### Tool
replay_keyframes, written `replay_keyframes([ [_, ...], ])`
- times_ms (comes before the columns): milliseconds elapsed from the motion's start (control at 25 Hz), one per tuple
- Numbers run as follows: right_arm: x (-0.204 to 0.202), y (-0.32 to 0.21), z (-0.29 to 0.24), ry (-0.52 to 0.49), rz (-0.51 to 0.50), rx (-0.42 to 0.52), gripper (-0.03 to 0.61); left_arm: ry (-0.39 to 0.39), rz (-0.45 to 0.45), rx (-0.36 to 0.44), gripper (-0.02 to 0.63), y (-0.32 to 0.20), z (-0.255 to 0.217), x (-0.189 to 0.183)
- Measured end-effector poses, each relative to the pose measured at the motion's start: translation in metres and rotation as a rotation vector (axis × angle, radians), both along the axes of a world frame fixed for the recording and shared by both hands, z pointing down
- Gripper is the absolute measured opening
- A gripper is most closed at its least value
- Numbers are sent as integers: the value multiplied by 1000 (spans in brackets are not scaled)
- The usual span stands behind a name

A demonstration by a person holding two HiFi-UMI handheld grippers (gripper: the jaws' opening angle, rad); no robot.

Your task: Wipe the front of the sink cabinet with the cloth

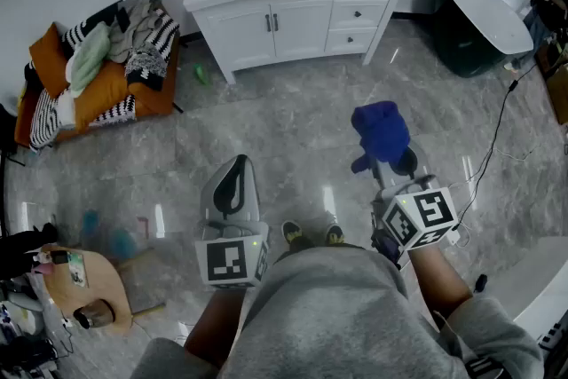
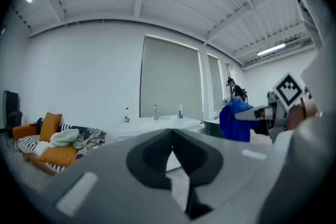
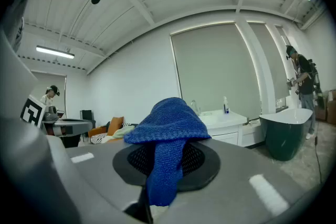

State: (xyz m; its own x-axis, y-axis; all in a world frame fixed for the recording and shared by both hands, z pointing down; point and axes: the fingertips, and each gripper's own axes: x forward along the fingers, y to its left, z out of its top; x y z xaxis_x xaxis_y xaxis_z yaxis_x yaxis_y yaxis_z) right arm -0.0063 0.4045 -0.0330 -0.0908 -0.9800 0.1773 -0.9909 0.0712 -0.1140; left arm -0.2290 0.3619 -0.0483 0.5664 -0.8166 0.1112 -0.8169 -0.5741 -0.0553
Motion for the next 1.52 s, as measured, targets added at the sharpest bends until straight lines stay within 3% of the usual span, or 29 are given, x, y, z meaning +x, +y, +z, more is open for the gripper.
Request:
replay_keyframes([
  [280,-12,-9,-3,-29,-31,8,77,-67,-3,-8,9,-1,2,-11],
  [600,-42,-20,-3,-51,-99,23,74,39,-44,-111,9,-19,23,-40],
  [760,-57,-24,-1,-39,-142,16,72,4,-48,-80,11,-24,21,-43],
  [880,-67,-27,0,-17,-164,17,72,19,-21,-53,9,-27,17,-42],
  [1200,-60,-42,-2,-74,-139,63,74,33,-24,-57,9,-37,18,-44],
  [1520,-42,-79,9,-135,-97,49,73,20,-53,-68,9,-70,22,-42],
])
